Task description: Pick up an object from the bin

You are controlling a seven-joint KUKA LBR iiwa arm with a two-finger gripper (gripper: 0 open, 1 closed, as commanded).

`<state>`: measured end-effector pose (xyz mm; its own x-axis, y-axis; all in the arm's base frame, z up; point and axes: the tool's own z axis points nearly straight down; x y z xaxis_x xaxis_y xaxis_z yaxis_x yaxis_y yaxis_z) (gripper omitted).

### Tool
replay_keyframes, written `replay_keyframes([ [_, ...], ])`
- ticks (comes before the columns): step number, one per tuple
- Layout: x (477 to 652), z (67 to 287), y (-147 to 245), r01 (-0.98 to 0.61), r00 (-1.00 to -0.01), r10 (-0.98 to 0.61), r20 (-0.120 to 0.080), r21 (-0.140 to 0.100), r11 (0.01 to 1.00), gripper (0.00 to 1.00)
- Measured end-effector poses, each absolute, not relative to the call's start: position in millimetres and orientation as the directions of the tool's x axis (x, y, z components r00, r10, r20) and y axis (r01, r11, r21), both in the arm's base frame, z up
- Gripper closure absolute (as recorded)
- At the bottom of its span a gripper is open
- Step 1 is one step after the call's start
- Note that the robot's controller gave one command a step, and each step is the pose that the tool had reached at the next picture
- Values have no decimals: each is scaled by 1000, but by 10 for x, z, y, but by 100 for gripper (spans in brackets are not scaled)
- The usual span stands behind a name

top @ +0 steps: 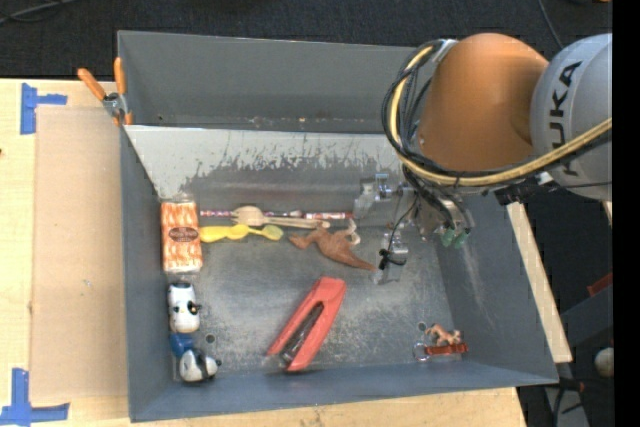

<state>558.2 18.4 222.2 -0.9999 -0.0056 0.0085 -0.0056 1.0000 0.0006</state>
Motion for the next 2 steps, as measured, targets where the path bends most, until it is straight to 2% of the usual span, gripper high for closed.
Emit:
replay_keyframes([
  [1,5598,2261,182,-5,-1000,-5,1,1,1000,0],
  [2,5956,1374,126,78,-997,78,-2,1,997,0],
])
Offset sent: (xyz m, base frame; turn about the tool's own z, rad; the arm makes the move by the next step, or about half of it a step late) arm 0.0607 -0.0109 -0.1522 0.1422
